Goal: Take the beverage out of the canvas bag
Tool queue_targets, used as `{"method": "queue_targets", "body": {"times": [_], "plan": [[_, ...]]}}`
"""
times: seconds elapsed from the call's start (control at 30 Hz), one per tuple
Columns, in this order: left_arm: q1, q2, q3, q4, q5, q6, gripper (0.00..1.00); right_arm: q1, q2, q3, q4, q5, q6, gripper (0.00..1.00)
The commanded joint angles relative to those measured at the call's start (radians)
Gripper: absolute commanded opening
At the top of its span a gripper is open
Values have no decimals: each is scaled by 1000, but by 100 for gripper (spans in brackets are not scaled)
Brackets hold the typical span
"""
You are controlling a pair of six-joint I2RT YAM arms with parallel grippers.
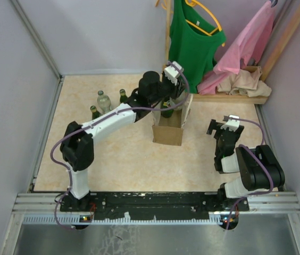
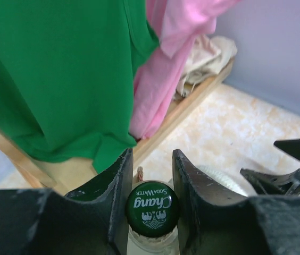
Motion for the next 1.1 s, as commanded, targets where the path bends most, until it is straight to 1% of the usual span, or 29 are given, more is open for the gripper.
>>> {"method": "queue_targets", "body": {"times": [0.0,0.17,0.3,0.47,0.53,0.67,0.8,0.87,1.07], "plan": [[-2,-156,79,76,-1,-4,0,-1,-17,19,46,5,2,99],[-2,-231,99,1,-46,17,0,-1,-17,19,46,4,3,99],[-2,-326,81,-40,-119,58,0,-1,-17,19,46,4,2,99],[2,-476,9,-49,-270,150,0,-1,-17,20,46,4,2,99],[15,-546,-35,-42,-347,172,0,-1,-17,20,46,3,2,99],[83,-653,-139,-60,-406,162,0,-1,-17,19,46,5,2,99],[206,-747,-259,-101,-382,69,0,-1,-17,20,46,4,3,99],[248,-794,-365,-81,-363,47,0,-1,-17,19,47,4,3,99],[256,-858,-593,-1,-393,22,0,-1,-17,20,46,4,3,99]]}}
